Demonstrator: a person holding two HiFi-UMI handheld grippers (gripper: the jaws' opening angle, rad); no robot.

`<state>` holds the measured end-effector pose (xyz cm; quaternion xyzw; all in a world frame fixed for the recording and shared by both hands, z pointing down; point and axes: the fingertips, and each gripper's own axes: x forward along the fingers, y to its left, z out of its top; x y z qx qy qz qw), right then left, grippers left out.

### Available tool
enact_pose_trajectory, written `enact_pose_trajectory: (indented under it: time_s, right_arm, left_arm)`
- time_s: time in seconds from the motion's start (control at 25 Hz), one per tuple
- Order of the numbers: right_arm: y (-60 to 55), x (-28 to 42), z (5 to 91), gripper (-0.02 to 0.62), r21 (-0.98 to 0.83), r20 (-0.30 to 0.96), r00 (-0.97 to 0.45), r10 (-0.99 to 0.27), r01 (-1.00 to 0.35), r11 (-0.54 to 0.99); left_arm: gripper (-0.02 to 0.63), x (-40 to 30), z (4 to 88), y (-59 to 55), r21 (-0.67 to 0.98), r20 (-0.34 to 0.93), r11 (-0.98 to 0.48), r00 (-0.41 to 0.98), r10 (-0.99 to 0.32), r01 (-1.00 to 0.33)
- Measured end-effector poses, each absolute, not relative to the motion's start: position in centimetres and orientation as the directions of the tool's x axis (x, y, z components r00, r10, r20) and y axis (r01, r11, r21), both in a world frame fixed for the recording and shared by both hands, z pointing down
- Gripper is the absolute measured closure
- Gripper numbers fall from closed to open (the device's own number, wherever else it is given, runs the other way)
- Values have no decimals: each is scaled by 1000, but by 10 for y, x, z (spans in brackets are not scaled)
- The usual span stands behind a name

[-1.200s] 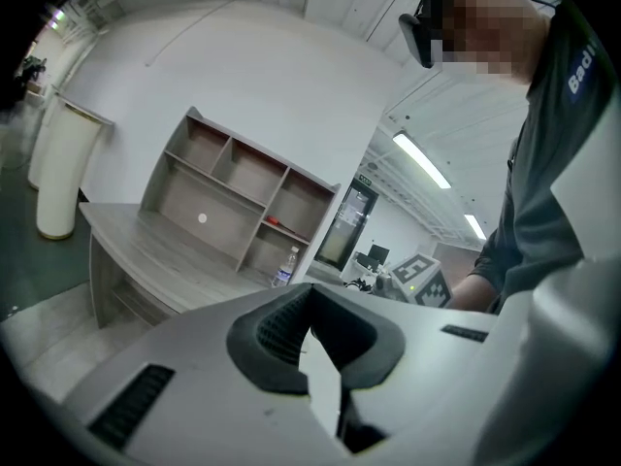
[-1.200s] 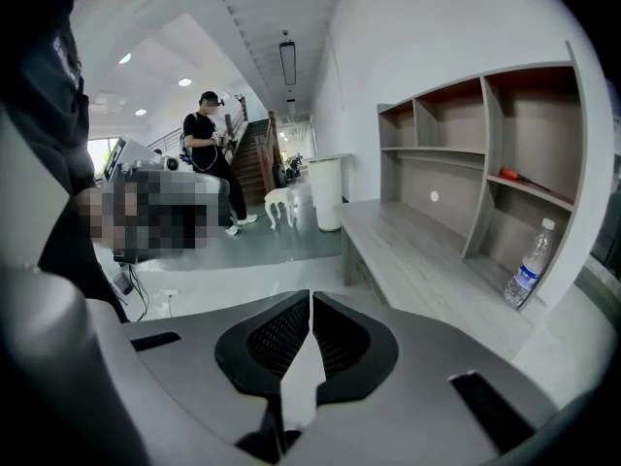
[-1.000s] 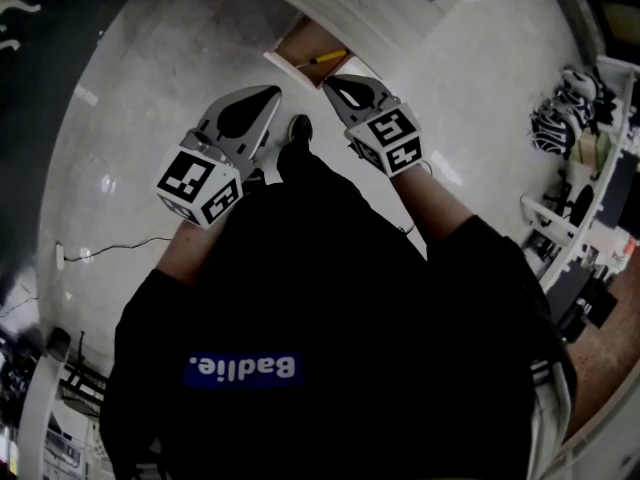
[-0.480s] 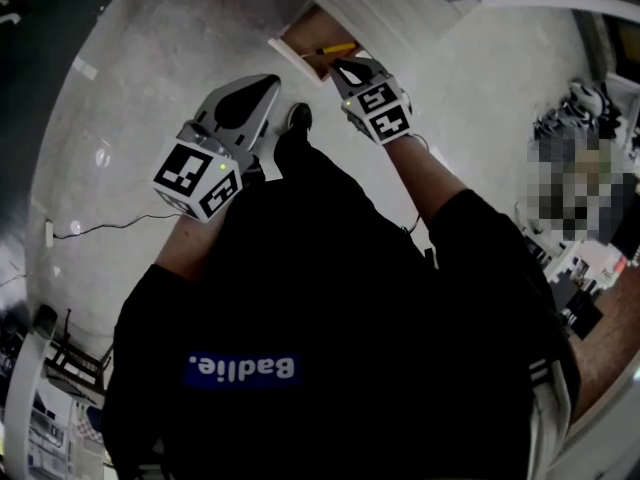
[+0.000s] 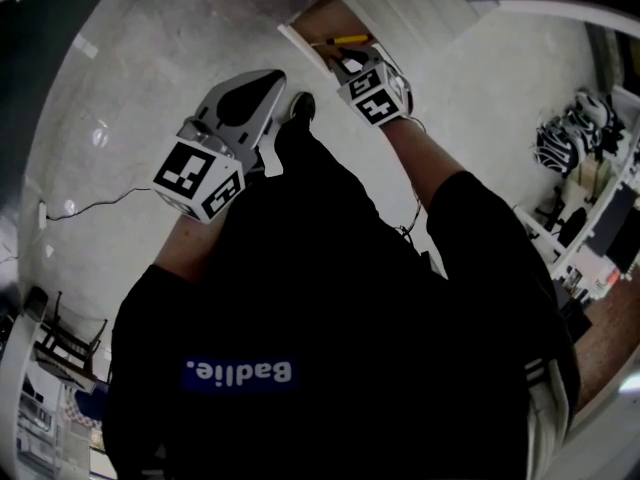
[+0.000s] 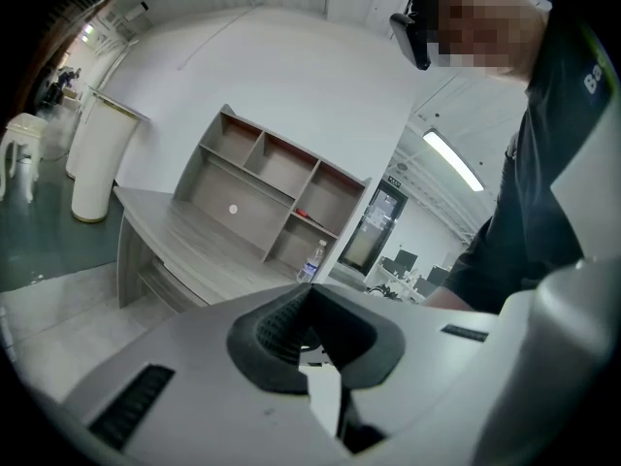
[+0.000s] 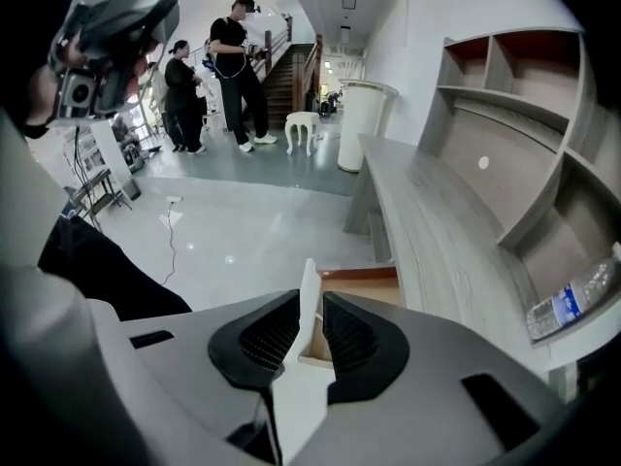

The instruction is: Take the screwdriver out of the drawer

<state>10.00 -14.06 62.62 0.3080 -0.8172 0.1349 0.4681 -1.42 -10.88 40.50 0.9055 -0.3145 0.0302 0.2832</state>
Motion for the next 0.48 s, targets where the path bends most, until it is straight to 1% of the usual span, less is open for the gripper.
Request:
enact_pose_trajectory:
  time_s: [0.48]
  right_arm:
    - [-145,118,706,485,232,929,-174,-328,-415,879]
  left_arm:
    - [604,-42,424,-104,504,262,-597,769,-583,-624]
